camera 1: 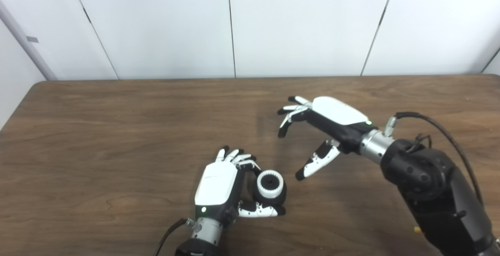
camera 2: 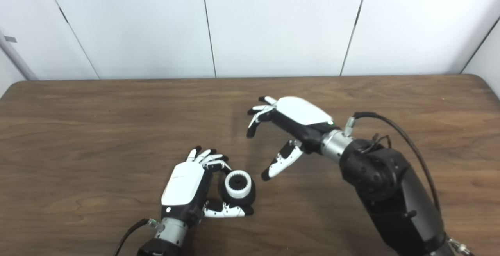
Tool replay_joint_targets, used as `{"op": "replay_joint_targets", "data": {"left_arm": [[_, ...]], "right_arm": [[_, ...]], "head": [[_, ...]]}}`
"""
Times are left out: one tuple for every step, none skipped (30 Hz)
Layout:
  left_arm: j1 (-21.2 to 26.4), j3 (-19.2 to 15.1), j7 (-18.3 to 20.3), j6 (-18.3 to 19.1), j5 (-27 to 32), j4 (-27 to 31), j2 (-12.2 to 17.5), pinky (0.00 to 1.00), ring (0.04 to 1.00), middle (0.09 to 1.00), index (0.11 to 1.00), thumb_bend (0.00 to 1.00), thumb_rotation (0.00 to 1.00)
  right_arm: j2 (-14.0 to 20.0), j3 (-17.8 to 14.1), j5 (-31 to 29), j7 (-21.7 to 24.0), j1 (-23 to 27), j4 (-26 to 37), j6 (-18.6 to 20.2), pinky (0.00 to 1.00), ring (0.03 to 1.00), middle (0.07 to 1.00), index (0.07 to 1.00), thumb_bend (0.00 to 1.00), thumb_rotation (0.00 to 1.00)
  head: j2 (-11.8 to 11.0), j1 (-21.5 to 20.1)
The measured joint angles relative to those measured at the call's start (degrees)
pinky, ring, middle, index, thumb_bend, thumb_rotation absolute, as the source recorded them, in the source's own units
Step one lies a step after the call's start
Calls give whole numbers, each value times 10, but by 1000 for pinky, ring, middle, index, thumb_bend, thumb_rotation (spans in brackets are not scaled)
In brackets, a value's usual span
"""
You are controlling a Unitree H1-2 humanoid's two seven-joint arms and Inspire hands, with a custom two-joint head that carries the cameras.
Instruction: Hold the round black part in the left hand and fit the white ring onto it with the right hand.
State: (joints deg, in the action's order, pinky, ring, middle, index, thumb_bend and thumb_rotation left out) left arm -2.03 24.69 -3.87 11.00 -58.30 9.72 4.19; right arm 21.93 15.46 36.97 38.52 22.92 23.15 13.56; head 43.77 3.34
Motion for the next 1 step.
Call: {"op": "replay_joint_targets", "data": {"left_arm": [[0,0,1,0,0,0,1,1000,896,792,490,520,57]], "right_arm": [[4,-4,0,0,0,1,0,909,1000,872,636,926,208]], "head": [[0,-1]]}}
